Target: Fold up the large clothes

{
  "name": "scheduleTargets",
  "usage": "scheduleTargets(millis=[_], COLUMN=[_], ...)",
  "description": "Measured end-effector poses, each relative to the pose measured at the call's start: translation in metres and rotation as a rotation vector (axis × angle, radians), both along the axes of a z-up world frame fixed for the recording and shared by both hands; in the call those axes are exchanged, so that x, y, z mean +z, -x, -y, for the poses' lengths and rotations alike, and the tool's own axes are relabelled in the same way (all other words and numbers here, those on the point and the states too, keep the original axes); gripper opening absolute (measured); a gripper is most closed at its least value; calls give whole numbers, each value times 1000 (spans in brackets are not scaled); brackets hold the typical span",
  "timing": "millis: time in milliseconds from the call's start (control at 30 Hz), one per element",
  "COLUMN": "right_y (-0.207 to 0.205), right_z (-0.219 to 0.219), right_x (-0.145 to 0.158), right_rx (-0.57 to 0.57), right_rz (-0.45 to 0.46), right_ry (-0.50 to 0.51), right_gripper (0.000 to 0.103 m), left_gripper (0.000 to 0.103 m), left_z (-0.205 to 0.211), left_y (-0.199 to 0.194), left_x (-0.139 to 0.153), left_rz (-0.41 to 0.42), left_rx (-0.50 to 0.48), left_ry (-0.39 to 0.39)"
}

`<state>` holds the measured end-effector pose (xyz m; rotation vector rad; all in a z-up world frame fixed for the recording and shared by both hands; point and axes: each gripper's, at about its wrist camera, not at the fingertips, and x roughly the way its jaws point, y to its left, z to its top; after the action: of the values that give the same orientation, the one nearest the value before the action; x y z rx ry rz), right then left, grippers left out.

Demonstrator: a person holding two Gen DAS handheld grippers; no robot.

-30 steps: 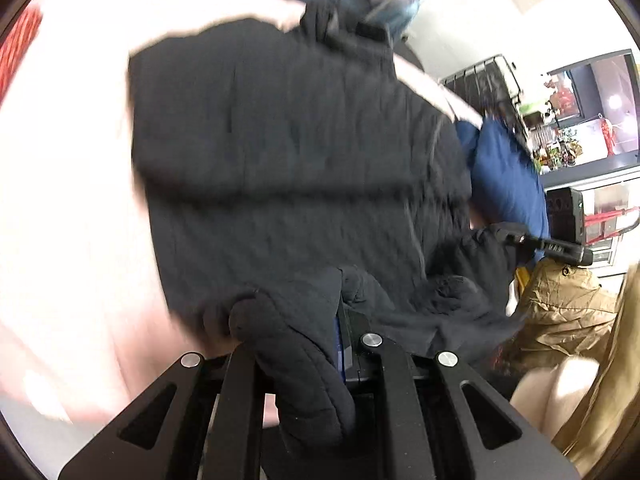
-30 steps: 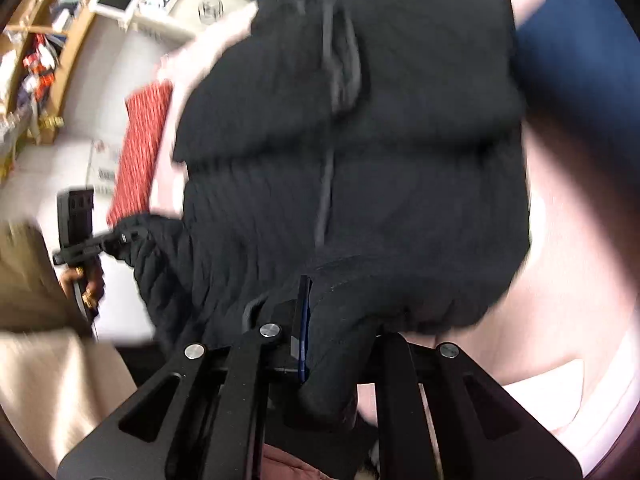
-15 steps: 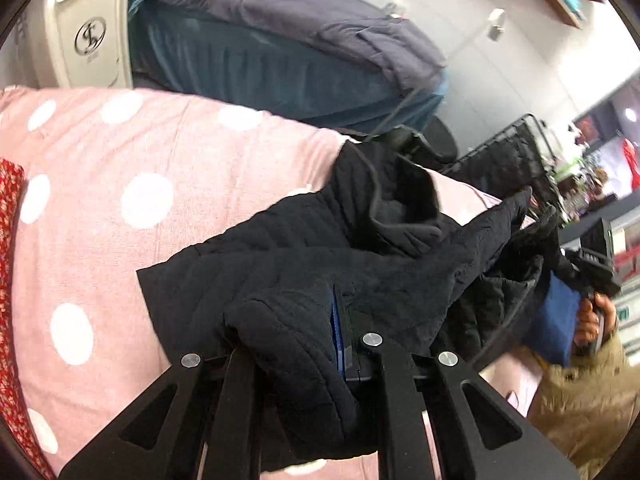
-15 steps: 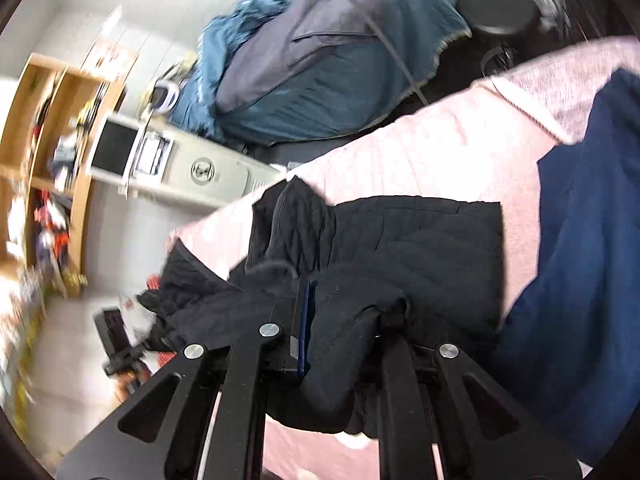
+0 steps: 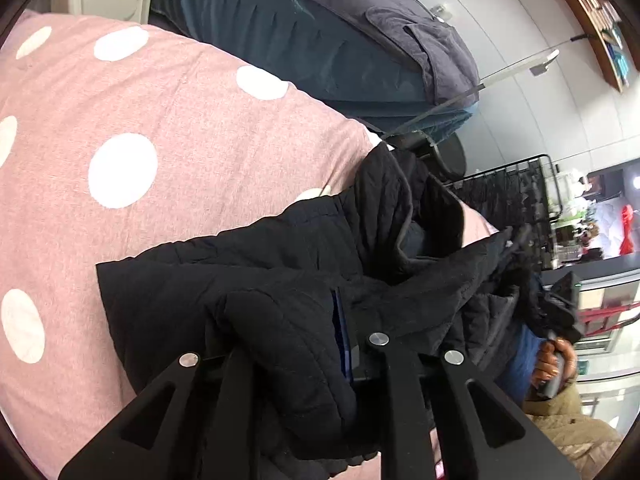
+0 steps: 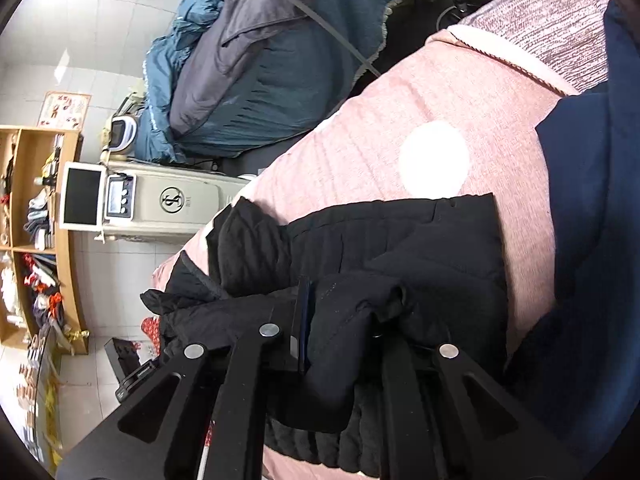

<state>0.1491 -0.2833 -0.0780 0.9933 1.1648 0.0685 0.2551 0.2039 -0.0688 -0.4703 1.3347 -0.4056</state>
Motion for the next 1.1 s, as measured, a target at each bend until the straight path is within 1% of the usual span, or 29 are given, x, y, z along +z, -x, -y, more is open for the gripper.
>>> scheduleTargets(millis=[67,167,200,233,267,300,333,367,400,433,500,533,600,633,700,767,800,867,900,933,967,1000,1033,1067,1100], right_y=[-5,-12,-12,-14,-14,-15,-16,-17,-19,-20,-23,-24,-25,-26,-26,-26,-26,-22,-18,-13,-9,-4,-1,1,2], right_z=[0,0,-1,-2,-2,-1,-1,-1,-1,-2,-2,-2,-2,-2,-1,2,3,8,11,15,19,24,28,31,33], right_x=[-9,-22,-25,-29,-32,-36,-41,-45,-47,-49,-52,-54,-57,-60,-62,-62,-61,-57,-54,-51,-48,-43,-38,-32,-21], right_rx=[-18,-30,-31,-32,-37,-43,-46,-45,-42,-38,-37,-37,-41,-45,-53,-72,-86,-131,-167,-215,-260,-307,-333,-337,-327], right_rz=[-16,-36,-42,-49,-55,-64,-75,-85,-94,-104,-118,-126,-141,-151,-167,-182,-185,-181,-165,-125,-90,-63,-54,-44,-29], right_ry=[-12,-18,-15,-16,-19,-25,-31,-31,-27,-23,-20,-23,-34,-43,-63,-99,-124,-205,-274,-361,-424,-474,-497,-491,-456], right_gripper=[11,11,11,11,11,11,11,11,11,11,11,11,11,12,12,14,17,24,37,65,78,85,85,85,85], left_gripper=[18,25,30,35,37,41,46,51,68,81,83,83,83,83,83,83,83,84,84,85,85,86,86,86,86], left_z=[-8,-28,-37,-43,-49,-58,-64,-72,-84,-96,-122,-128,-127,-119,-89,-57,-37,-14,-1,6,14,24,29,34,40], left_y=[-2,1,4,6,8,12,14,17,20,23,33,36,43,47,56,67,75,87,92,96,101,104,103,104,106], left_x=[-1,1,4,8,11,17,22,30,42,53,73,78,86,90,91,91,88,79,76,71,68,66,66,66,66], left_rz=[-26,-72,-78,-79,-76,-63,-51,-20,32,80,160,164,169,172,178,192,200,203,203,203,204,204,204,206,208], left_rx=[20,90,116,133,149,167,175,191,225,264,353,364,347,312,213,137,93,55,41,30,16,4,5,5,4], left_ry=[58,208,278,326,363,380,375,345,288,247,206,195,150,111,8,-83,-117,-148,-153,-146,-142,-147,-150,-148,-146])
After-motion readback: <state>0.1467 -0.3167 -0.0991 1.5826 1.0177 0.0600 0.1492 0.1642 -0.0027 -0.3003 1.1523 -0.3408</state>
